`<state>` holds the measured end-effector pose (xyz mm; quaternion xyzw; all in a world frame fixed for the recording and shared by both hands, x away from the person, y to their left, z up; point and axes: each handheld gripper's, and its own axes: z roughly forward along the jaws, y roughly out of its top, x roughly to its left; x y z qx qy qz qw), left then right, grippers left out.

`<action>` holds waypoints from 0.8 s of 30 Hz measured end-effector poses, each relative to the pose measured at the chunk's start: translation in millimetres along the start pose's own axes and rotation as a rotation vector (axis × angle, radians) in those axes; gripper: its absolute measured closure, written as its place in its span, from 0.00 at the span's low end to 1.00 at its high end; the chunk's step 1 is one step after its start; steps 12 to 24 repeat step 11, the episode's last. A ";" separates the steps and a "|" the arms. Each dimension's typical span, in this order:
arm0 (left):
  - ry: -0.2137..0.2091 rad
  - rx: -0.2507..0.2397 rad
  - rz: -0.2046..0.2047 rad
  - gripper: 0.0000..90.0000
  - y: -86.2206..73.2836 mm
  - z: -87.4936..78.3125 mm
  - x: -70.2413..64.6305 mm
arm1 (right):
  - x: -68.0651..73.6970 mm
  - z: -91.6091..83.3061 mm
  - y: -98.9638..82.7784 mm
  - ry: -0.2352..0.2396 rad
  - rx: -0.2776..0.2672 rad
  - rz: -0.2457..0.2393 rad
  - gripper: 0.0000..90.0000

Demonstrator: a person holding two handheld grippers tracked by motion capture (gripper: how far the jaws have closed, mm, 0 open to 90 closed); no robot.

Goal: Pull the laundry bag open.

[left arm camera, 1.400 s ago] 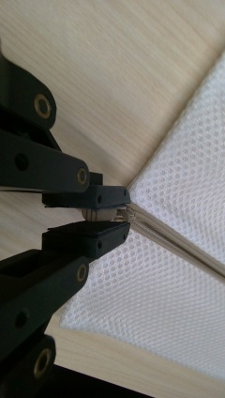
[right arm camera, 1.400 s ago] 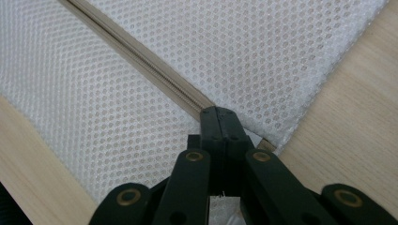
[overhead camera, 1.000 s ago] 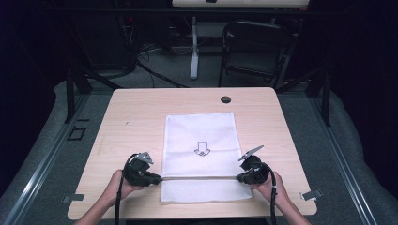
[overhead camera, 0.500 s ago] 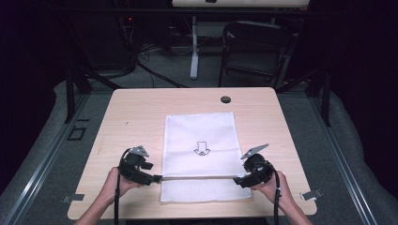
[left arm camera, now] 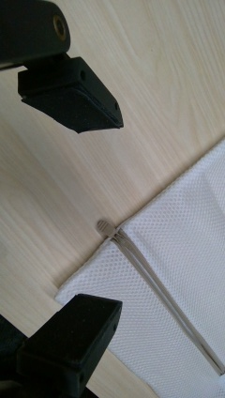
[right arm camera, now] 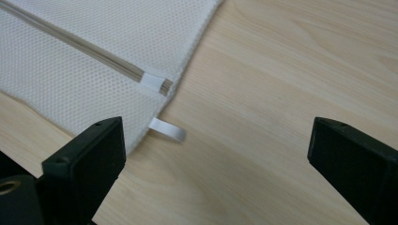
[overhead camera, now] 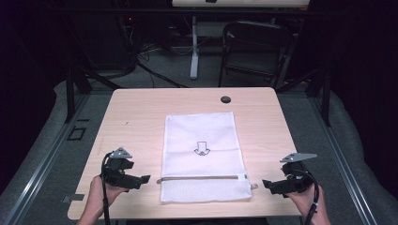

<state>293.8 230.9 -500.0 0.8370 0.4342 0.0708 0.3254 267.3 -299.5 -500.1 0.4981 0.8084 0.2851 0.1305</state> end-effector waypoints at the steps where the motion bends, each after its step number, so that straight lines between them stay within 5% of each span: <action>1: 0.001 -0.009 -0.011 0.12 -2.1 -2.3 -0.1 | -1.2 -1.7 -2.6 -0.005 0.000 0.012 0.04; 4: 0.002 -0.035 -0.037 0.12 -7.5 -6.0 1.5 | -4.9 -3.3 -11.1 0.004 0.010 0.029 0.03; 11: 0.012 0.016 -0.043 0.10 -10.4 5.6 7.6 | -3.8 8.4 -9.6 -0.015 0.067 -0.011 0.00; 24: 0.012 0.016 -0.043 0.10 -10.4 5.6 7.6 | -3.8 8.4 -9.6 -0.015 0.067 -0.011 0.00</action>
